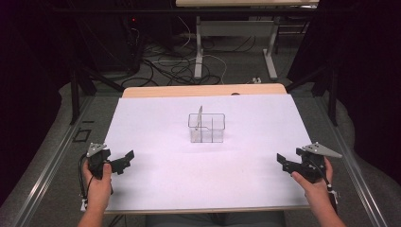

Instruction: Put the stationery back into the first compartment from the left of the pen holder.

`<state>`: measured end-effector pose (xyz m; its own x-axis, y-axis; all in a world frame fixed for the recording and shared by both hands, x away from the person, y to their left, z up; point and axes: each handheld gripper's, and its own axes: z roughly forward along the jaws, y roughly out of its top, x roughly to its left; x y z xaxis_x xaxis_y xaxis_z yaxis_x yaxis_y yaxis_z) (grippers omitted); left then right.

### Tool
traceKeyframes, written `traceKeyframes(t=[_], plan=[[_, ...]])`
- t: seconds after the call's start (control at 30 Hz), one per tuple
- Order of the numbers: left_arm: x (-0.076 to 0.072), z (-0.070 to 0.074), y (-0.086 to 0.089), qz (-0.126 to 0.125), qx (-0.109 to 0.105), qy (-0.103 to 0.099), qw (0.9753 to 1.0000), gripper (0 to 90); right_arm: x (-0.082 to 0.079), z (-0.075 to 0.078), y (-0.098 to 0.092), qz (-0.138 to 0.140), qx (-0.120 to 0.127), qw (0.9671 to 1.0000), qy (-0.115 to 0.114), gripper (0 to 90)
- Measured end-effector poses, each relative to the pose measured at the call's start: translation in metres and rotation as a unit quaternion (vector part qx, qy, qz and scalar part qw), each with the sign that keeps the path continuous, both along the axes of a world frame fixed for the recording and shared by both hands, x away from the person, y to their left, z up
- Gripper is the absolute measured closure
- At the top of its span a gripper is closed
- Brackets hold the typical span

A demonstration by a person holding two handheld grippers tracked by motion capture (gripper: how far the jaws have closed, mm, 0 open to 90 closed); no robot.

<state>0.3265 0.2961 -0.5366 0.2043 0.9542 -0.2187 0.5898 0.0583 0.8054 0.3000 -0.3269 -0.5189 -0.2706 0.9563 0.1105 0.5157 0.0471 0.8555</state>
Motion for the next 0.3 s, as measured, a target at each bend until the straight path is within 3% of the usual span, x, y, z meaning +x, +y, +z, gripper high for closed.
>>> traceKeyframes(t=[0.2, 0.23, 0.3], plan=[[0.0002, -0.0005, 0.0019, 0.005, -0.003, -0.001, 1.0, 0.9, 0.001, -0.0007, -0.0011, 0.003, 0.001, 1.0, 0.006, 17.3], [0.0002, -0.0004, 0.0018, 0.005, -0.003, -0.001, 1.0, 1.0, 0.0024, -0.0026, 0.0003, -0.005, 0.003, 1.0, -0.006, 17.4], [0.0, 0.0004, 0.0019, 0.004, -0.001, 0.002, 1.0, 1.0, 0.0017, -0.0014, -0.0011, 0.002, 0.0, 1.0, 0.009, 17.3]])
